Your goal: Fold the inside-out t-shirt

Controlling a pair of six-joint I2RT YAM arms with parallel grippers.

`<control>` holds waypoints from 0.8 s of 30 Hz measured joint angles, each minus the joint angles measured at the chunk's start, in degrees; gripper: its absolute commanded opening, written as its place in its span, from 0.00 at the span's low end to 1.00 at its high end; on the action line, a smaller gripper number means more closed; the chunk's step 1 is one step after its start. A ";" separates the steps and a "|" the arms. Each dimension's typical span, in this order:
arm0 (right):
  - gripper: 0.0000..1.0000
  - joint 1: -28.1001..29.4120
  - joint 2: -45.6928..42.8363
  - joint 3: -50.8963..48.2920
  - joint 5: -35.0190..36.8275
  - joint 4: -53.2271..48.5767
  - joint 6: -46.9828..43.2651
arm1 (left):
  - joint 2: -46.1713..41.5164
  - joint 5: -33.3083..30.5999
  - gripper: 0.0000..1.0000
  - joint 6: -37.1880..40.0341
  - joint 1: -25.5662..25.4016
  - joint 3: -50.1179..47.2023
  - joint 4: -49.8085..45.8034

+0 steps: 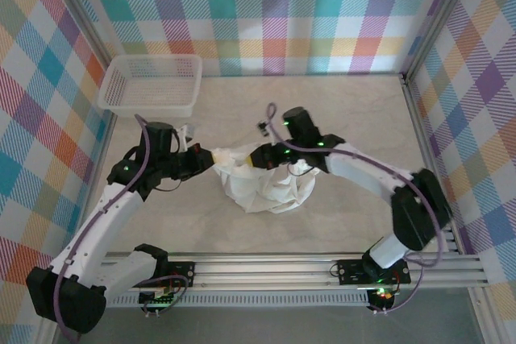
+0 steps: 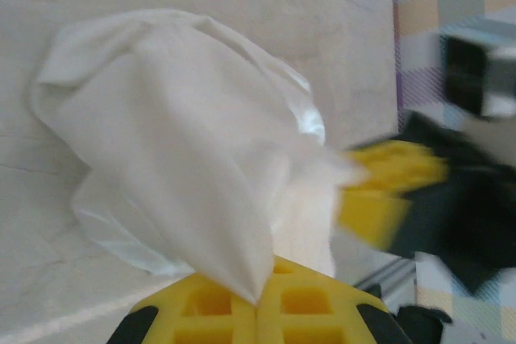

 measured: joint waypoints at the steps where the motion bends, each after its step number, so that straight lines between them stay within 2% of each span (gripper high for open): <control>1: 0.00 -1.27 -2.25 -1.40 -1.64 2.95 1.92 | -0.28 0.04 0.00 0.15 0.94 -2.03 1.25; 2: 0.00 -2.67 -4.35 -2.69 -3.80 6.36 4.07 | -0.13 0.37 0.00 0.20 1.66 -4.07 2.78; 5: 0.00 -4.92 -5.92 -3.21 -9.05 11.78 6.91 | 2.05 3.54 0.17 -0.35 2.36 -8.76 7.98; 8: 0.00 -4.66 -4.57 -2.73 -13.03 10.69 6.45 | 1.90 4.70 0.26 0.17 2.40 -9.29 10.47; 11: 0.00 -4.50 -3.45 -2.49 -14.80 8.13 5.03 | -1.05 2.71 0.39 4.96 2.40 -7.17 7.63; 13: 0.00 -4.50 -3.30 -2.01 -15.43 6.40 4.15 | -3.30 0.11 0.44 9.14 1.62 -4.50 4.07; 16: 0.00 -4.50 -2.47 0.11 -16.41 4.96 3.39 | -5.29 -6.67 0.47 15.93 -3.37 0.39 -0.48; 20: 0.00 -4.50 -1.11 2.08 -17.84 4.42 3.41 | -2.73 -17.33 0.51 23.74 -13.92 6.08 -4.46; 24: 0.00 -4.28 0.07 2.62 -18.53 4.09 3.43 | 5.49 -24.24 0.71 31.67 -21.38 10.97 -5.62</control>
